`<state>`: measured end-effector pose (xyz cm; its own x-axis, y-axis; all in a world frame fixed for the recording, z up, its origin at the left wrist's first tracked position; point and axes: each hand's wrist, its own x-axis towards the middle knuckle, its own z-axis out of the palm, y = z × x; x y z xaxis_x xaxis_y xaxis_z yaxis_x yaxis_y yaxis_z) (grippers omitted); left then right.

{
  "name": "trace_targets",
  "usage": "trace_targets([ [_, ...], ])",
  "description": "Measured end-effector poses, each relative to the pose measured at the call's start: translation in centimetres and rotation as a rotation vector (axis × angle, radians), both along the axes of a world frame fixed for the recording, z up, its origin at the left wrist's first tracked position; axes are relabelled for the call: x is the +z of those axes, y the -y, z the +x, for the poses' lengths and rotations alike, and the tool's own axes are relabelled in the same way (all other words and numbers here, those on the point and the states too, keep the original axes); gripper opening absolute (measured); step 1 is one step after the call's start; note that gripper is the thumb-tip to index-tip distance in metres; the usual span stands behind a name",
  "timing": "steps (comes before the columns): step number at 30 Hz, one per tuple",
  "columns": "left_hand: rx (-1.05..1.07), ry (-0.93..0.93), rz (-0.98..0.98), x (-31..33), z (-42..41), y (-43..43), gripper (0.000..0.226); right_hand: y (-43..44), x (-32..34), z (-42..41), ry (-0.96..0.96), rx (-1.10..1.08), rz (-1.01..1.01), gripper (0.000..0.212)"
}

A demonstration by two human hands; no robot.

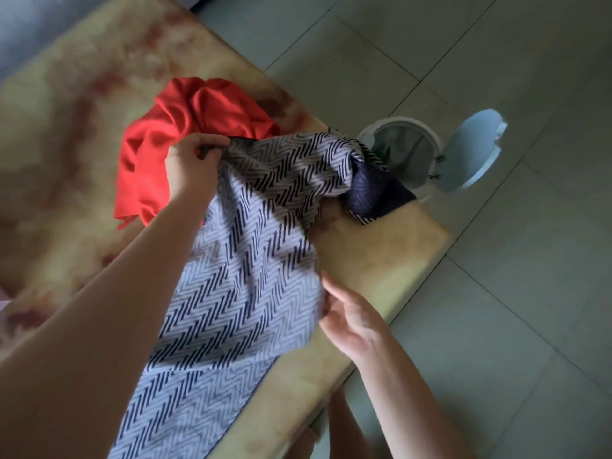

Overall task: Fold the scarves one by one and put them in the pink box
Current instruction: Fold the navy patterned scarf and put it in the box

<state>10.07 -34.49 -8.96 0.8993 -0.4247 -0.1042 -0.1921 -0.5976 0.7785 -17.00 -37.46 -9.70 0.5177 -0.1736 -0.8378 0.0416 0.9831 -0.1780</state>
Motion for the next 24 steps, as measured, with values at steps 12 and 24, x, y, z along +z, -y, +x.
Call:
trace_targets([
  [12, 0.051, 0.028, 0.021, 0.6, -0.7, 1.3, 0.038, -1.4, 0.0, -1.4, -0.502, 0.201, -0.956, 0.024],
  [24, -0.023, -0.111, 0.273, 0.4, -1.6, 3.3, 0.055, 5.7, -1.3, 6.1, -0.588, 0.241, -0.819, 0.035],
])
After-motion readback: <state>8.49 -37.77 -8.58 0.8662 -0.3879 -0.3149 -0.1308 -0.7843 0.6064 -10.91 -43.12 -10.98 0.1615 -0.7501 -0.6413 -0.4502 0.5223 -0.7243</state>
